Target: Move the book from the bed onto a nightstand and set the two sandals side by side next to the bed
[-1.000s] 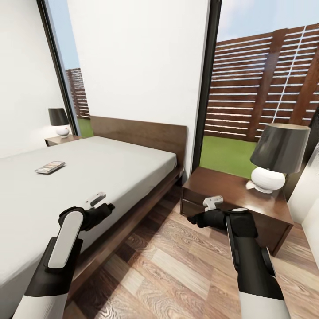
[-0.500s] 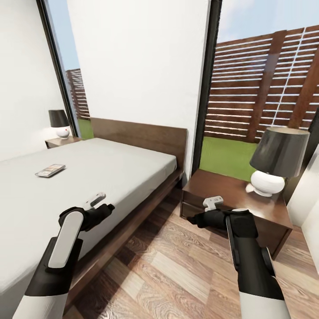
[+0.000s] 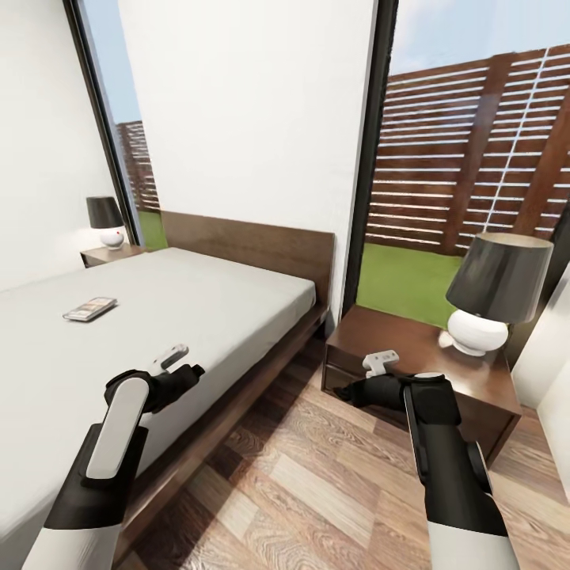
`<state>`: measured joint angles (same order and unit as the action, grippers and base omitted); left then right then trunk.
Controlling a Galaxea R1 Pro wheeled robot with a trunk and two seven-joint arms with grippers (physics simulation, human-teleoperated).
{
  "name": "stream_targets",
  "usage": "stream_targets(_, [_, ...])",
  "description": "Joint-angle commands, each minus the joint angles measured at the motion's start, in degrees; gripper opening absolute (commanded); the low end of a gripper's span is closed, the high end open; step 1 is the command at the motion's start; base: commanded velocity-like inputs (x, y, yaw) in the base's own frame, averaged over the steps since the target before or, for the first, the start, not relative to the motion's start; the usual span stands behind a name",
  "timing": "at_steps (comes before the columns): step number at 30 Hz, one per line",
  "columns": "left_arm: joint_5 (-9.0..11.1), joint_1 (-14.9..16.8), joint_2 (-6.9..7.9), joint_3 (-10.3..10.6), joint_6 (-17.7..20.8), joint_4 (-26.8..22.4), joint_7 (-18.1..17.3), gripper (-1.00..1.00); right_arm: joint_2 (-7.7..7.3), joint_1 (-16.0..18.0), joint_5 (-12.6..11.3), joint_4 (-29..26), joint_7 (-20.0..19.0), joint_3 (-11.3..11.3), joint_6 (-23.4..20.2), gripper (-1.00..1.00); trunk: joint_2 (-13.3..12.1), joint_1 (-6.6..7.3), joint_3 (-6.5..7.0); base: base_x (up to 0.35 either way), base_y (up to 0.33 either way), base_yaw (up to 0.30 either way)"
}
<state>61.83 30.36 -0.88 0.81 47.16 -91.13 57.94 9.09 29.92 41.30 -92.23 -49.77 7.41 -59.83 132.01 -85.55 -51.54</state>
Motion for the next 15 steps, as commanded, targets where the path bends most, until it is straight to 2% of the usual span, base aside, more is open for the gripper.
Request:
stream_targets(1, [0.5,0.1,0.0,0.0,0.1,-0.1,0.6,1.0,0.05,0.1,0.5,-0.1,-0.6,0.1,-0.2,1.0,-0.4,0.24,0.04,0.0,0.0,0.0])
stream_targets(15, [0.2,0.0,0.15,-0.2,0.0,0.0,0.2,1.0,0.05,0.1,0.5,-0.1,-0.6,0.1,-0.2,1.0,-6.0,3.31,1.39,0.0,0.0,0.0])
